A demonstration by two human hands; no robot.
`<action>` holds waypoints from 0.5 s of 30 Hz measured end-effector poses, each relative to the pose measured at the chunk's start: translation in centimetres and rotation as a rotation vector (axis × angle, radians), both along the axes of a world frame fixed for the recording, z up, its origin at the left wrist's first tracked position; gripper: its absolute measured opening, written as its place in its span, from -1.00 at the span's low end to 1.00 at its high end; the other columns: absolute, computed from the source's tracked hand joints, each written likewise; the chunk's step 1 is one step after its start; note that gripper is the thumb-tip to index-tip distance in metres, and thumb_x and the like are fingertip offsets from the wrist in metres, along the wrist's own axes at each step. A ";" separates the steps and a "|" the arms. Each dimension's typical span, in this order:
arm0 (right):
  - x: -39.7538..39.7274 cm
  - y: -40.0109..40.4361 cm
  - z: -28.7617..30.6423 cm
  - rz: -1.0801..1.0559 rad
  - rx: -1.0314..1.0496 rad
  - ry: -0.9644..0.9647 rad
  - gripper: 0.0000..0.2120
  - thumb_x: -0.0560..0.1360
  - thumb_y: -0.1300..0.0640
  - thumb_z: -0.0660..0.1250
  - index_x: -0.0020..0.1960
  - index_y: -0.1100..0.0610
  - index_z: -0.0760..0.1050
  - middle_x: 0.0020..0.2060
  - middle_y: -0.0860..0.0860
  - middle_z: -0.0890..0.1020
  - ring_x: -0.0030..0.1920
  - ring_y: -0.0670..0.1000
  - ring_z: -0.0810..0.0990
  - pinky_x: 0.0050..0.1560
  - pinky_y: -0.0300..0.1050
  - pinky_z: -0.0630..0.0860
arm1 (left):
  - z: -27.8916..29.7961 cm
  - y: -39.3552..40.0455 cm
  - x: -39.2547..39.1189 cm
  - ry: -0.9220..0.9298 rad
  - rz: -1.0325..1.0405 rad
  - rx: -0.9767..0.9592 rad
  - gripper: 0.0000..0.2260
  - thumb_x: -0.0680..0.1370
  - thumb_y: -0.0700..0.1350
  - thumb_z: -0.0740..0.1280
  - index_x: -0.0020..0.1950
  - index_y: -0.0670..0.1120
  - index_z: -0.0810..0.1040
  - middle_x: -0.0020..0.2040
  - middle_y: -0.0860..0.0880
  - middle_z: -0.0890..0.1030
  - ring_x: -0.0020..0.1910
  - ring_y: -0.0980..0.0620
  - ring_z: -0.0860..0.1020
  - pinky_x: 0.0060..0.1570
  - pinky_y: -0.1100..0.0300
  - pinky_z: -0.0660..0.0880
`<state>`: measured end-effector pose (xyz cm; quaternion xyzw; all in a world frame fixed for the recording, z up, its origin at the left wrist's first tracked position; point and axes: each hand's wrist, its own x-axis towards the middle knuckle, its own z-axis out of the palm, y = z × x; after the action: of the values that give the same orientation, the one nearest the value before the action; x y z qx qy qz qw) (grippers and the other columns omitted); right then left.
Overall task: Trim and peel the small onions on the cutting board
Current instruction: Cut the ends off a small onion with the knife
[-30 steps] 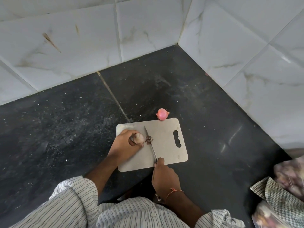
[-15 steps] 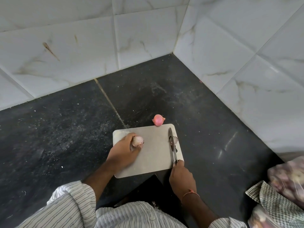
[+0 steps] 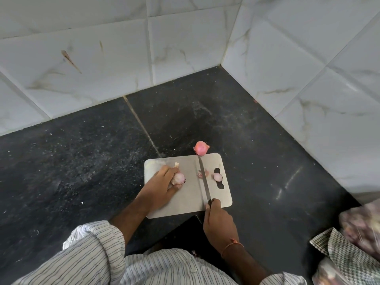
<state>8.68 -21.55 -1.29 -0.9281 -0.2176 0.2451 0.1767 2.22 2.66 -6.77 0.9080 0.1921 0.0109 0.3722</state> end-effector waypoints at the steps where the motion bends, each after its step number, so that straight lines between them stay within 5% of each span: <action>1: -0.1 0.0 0.0 0.013 -0.005 0.010 -0.85 0.76 -0.04 0.04 0.08 -0.02 0.29 -0.25 -0.10 0.57 -0.20 0.10 0.65 -0.19 0.04 0.52 | 0.1 0.0 0.1 0.009 0.006 -0.010 -0.48 0.68 0.19 0.34 0.60 0.06 0.37 0.39 0.14 0.45 0.29 0.10 0.51 0.41 0.07 0.49; 9: -1.4 0.5 -0.7 0.120 0.004 0.054 -0.85 0.75 -0.06 0.06 0.17 -0.01 0.32 -0.24 -0.11 0.57 -0.29 -0.07 0.55 -0.27 -0.12 0.41 | 0.7 0.1 0.8 0.023 -0.017 -0.019 -0.71 0.73 0.01 0.28 0.46 0.14 0.45 0.46 0.12 0.49 0.34 0.06 0.53 0.45 0.07 0.47; 15: -1.5 0.7 -0.9 0.152 0.004 0.059 -0.88 0.75 -0.06 0.07 0.13 -0.04 0.29 -0.26 -0.12 0.54 -0.30 -0.08 0.52 -0.31 -0.14 0.38 | 1.5 0.2 0.7 0.063 0.017 -0.023 -0.69 0.62 0.15 0.42 0.31 0.18 0.45 0.28 0.23 0.43 0.08 0.17 0.51 0.15 0.21 0.48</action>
<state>7.19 -20.82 -2.15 -0.9009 -0.2826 0.2846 0.1657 2.94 2.90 -5.31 0.9018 0.2117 -0.0167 0.3763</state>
